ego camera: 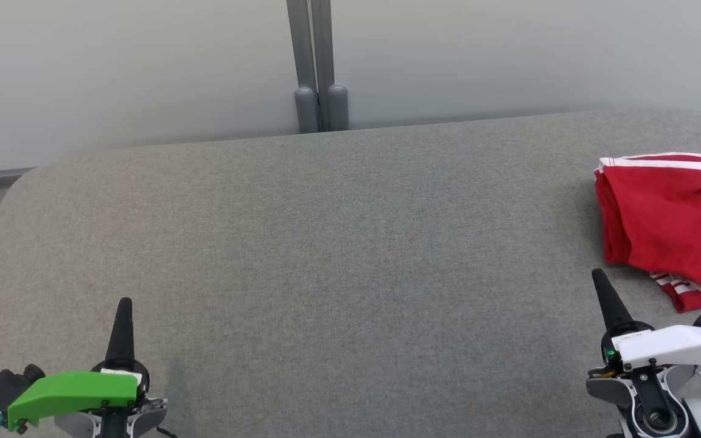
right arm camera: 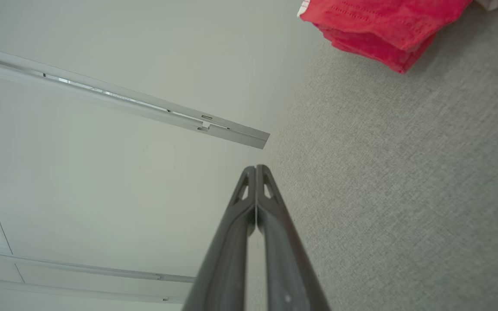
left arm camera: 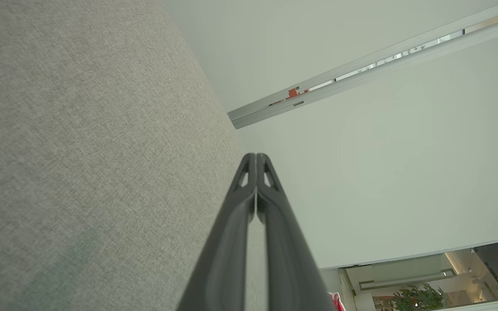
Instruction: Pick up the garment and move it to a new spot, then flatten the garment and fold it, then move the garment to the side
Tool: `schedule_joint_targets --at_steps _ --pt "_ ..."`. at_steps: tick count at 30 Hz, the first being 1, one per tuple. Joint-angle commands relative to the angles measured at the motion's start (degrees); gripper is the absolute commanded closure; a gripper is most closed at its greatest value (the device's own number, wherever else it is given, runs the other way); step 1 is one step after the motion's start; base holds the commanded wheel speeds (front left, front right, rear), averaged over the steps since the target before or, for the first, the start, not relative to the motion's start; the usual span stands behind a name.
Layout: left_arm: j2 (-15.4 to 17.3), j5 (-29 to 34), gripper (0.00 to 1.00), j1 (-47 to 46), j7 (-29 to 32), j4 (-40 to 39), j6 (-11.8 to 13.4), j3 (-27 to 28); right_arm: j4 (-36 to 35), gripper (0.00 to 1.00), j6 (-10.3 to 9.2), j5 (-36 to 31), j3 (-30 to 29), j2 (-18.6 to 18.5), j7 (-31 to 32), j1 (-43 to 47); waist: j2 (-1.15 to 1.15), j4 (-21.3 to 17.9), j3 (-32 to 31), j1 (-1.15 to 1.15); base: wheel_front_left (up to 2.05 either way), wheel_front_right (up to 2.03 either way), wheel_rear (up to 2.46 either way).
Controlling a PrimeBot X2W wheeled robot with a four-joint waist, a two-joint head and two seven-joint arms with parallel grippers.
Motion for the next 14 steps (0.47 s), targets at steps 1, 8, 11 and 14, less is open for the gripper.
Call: schedule_joint_targets --at_steps 1,8,11,14 --pt "0.1 -1.4 1.00 -1.3 0.3 -0.5 -0.3 0.3 -0.2 1.00 0.02 1.3 -0.4 -0.1 0.4 -0.9 0.00 0.0 0.0 0.00 0.00 0.00 0.00" --pt "0.1 -4.6 1.00 -1.6 1.2 -0.7 -0.4 0.5 -0.2 1.00 0.02 4.4 -0.9 0.3 1.3 -1.1 0.00 0.0 0.0 0.00 0.00 0.00 0.00" --pt "0.0 -6.2 1.00 -1.7 1.6 -0.8 -0.4 0.6 -0.1 1.00 0.02 5.8 -1.1 0.5 1.8 -1.2 0.00 0.0 0.1 0.00 0.00 0.00 0.00" --pt "0.0 -7.4 1.00 -1.7 2.0 -0.8 -0.4 0.7 -0.1 1.00 0.03 7.0 -1.3 0.6 2.1 -1.2 0.00 0.0 0.1 0.00 0.00 0.00 0.00"
